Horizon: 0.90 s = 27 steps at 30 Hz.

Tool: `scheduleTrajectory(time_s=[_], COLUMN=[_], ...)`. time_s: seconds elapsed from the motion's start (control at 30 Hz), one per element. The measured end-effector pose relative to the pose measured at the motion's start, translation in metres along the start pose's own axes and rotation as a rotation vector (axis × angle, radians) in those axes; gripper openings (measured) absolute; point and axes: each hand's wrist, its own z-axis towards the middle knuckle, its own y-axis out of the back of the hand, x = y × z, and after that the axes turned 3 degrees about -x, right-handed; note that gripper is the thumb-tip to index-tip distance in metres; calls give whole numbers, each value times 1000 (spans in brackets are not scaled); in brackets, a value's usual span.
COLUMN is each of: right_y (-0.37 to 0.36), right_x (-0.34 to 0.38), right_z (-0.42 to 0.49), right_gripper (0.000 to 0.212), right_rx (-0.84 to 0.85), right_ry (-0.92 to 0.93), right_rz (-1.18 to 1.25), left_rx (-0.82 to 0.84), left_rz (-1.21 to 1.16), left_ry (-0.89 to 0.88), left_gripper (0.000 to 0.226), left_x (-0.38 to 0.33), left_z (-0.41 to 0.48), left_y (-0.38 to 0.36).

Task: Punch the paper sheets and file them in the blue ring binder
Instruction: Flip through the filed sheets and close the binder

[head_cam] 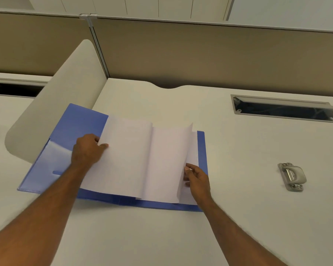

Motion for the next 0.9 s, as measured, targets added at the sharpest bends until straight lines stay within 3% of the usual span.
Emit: scheduleTrajectory(time_s=[0.2,0.3,0.37,0.5,0.6,0.8,0.9], right_y=[-3,-6,-9,-16,-20,-15,-16], right_x=[-3,-3,-3,4,4,-2,-9], right_z=[-2,-2,-4,-9,-12,-12,-13], right_gripper=[35,36,36,39,43,39,35], right_rx=[1,10,15,14,4,-25,-21], right_ry=[16,36,45,54,54,48,71], right_rz=[-27,-30,-28,-33,-55,-105,-139], left_rx=[-32,-94,1,380,473,287,115], left_rz=[25,-84,-226,-322,-311,-348,-335], left_ry=[2,-137,-212,-213,-185,-138,-77], left_gripper=[56,39,25,59,48,24,27], left_x=[9,-16,-45,-99,-113,-99,-71], left_z=[-5,-23,-45,-89,-109,-108,-89], left_y=[-8,-15,-24,-57,-78,-70,-45])
